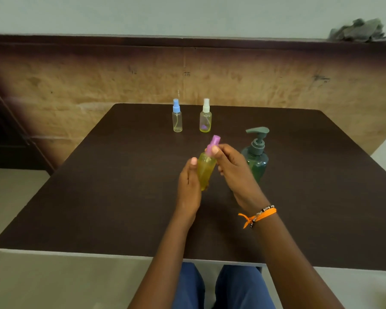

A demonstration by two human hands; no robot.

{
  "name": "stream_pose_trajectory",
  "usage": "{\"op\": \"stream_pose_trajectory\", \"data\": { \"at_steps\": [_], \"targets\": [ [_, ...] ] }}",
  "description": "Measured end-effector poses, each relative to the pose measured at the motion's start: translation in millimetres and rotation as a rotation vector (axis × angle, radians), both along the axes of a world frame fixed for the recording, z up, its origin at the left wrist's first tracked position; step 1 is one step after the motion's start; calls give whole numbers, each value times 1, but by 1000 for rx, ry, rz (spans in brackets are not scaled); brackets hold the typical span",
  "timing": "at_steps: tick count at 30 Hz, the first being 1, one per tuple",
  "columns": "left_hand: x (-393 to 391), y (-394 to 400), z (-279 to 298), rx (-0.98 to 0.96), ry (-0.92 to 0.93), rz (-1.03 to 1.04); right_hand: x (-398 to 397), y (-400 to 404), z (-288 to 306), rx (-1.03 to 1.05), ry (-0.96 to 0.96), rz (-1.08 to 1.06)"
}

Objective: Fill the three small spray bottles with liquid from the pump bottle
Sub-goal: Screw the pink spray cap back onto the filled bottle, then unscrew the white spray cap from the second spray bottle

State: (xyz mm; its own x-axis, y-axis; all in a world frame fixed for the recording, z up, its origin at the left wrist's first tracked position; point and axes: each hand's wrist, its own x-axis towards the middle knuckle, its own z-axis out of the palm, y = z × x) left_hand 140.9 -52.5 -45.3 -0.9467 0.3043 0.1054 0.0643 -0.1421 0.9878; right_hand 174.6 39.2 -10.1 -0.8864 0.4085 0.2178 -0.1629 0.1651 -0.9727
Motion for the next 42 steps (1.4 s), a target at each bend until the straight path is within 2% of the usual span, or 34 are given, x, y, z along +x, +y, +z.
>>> {"op": "stream_pose_trajectory", "data": {
  "at_steps": [2, 5, 9, 15, 20, 24, 35, 38, 40, 42],
  "targets": [
    [-14, 6, 1, 102, -34, -89, -9, -1, -11, 44, -11, 26],
    [-41, 14, 4, 147, -95, -160, -30, 0, -22, 142, -30, -12],
    [-82, 27, 12, 176, -114, -220, -69, 7, -19, 94, 28, -91],
    [-144, 60, 22, 37, -50, -201, -135, 41, -21, 152, 28, -410],
    [-170, 79, 10, -28, -45, -98, -177, 74, -42, 241, -171, -780],
    [-183, 82, -1, -69, -14, -57, -196, 89, -52, 233, -224, -904],
    [-195, 80, -6, -28, 1, -20, -200, 101, -52, 98, -221, -996],
    [-194, 79, -3, -25, -2, -15, -192, 80, -53, 100, -82, -1057],
    [-193, 77, 0, -26, -1, -16, -193, 63, -58, 159, -12, -907],
    [-192, 75, 3, -18, 13, -3, -201, 54, -59, 184, -33, -734]
  ]
}}
